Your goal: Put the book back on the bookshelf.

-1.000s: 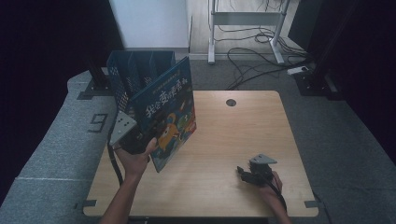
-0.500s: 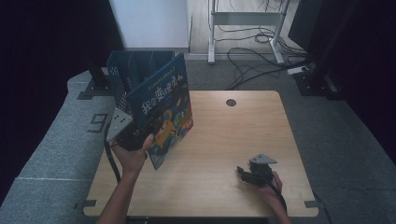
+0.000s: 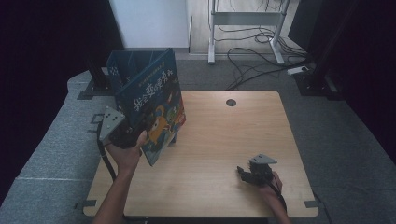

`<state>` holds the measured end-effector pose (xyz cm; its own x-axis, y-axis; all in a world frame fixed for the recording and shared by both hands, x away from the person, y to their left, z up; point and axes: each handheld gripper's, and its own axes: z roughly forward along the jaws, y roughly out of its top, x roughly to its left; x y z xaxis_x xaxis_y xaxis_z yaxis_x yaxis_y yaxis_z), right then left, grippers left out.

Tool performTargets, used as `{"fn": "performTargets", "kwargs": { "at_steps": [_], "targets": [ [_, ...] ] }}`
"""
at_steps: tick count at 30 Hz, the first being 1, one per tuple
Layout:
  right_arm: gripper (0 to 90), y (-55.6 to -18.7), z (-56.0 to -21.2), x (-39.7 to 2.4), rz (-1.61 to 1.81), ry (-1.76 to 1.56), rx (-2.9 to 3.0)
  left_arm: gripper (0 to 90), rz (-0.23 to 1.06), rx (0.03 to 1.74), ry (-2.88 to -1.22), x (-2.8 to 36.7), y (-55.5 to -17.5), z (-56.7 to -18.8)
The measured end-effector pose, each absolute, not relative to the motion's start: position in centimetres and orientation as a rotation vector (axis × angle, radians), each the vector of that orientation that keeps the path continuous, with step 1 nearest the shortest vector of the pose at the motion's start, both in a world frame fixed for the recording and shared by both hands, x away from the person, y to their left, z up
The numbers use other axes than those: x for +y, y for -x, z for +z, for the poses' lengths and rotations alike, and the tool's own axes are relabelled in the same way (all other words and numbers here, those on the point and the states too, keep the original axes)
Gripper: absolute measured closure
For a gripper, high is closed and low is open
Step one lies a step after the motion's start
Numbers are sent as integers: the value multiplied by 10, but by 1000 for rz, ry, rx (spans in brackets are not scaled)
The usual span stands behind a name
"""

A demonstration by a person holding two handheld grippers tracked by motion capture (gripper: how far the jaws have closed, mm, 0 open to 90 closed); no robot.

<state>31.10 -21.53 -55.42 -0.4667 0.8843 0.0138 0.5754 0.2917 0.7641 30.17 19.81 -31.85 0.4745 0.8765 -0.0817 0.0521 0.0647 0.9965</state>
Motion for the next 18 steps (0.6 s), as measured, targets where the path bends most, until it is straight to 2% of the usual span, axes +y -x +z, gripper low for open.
{"fn": "performTargets", "kwargs": {
  "at_steps": [18],
  "targets": [
    [363, -311, -554, -215, 1011, -1308, 2153, 824, 816, 937, -1331, 221, -301, -311]
  ]
}}
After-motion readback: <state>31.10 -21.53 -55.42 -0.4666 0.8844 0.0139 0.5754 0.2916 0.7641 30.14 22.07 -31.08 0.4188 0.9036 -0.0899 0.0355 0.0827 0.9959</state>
